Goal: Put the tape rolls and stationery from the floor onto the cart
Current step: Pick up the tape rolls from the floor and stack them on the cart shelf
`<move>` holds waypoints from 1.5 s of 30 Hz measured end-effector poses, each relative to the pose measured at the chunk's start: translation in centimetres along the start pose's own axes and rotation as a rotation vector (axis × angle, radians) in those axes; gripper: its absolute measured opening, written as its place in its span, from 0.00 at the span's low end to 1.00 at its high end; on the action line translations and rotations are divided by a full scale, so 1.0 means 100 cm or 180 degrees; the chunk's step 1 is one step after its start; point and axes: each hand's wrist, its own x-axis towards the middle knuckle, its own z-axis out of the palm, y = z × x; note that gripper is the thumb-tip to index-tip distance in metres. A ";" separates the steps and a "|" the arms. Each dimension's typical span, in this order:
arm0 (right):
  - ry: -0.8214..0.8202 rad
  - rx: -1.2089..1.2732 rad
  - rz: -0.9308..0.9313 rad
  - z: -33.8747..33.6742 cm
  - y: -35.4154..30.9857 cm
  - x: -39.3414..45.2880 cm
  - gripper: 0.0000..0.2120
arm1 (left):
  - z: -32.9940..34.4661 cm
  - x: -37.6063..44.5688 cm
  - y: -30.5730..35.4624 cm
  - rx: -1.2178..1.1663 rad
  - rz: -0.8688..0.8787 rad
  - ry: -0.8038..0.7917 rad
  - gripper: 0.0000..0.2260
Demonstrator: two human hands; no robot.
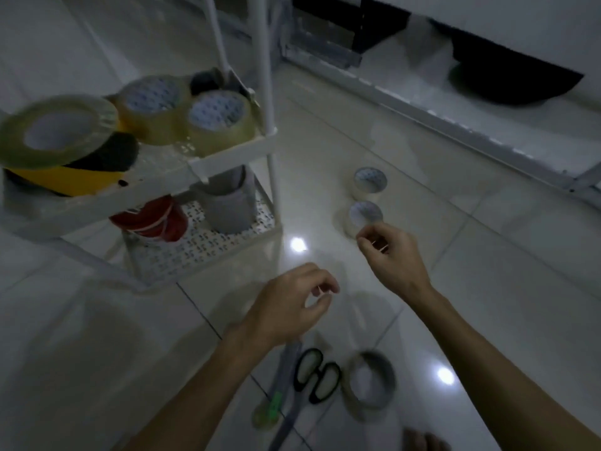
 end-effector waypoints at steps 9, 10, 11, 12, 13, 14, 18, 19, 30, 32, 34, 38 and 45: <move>-0.0048 -0.0299 0.0555 -0.013 0.057 -0.049 0.05 | 0.097 0.001 0.006 -0.0124 -0.0027 -0.1540 0.13; -0.0050 -0.0316 0.0589 -0.014 0.059 -0.051 0.05 | 0.100 0.003 0.006 -0.0129 0.0033 -0.1498 0.11; -0.0050 -0.0333 0.0622 -0.013 0.062 -0.052 0.05 | 0.101 0.006 0.004 -0.0125 0.0084 -0.1424 0.09; -0.0047 -0.0345 0.0646 -0.012 0.065 -0.051 0.05 | 0.100 0.009 0.002 -0.0129 0.0097 -0.1324 0.08; -0.0047 -0.0354 0.0667 -0.010 0.068 -0.049 0.05 | 0.098 0.014 -0.001 -0.0142 0.0043 -0.1190 0.07; -0.0046 -0.0365 0.0672 -0.008 0.071 -0.045 0.06 | 0.094 0.020 -0.007 -0.0160 -0.0069 -0.1002 0.07; -0.0055 -0.0477 0.0577 0.008 0.076 -0.017 0.07 | 0.073 0.046 -0.040 -0.0217 -0.0658 -0.0007 0.07; -0.0033 -0.0512 0.0539 0.011 0.076 -0.010 0.08 | 0.067 0.051 -0.047 -0.0221 -0.0798 0.0220 0.07; 0.0179 -0.0991 0.0456 0.055 0.079 0.059 0.36 | 0.062 0.067 -0.078 0.0073 -0.0865 0.0532 0.28; 0.0022 -0.1019 0.0413 0.056 0.082 0.069 0.34 | 0.065 0.071 -0.079 -0.0008 -0.0904 0.0452 0.29; -0.0046 -0.1098 0.0265 0.052 0.081 0.070 0.32 | 0.064 0.074 -0.078 -0.0005 -0.0729 0.0519 0.25; 0.0173 -0.0651 0.0179 0.035 0.065 0.050 0.30 | 0.051 0.067 -0.071 -0.0030 -0.0502 0.0819 0.18; -0.0101 -0.0075 -0.0389 -0.003 -0.014 0.029 0.28 | -0.063 0.007 -0.017 -0.0189 -0.0113 0.1466 0.19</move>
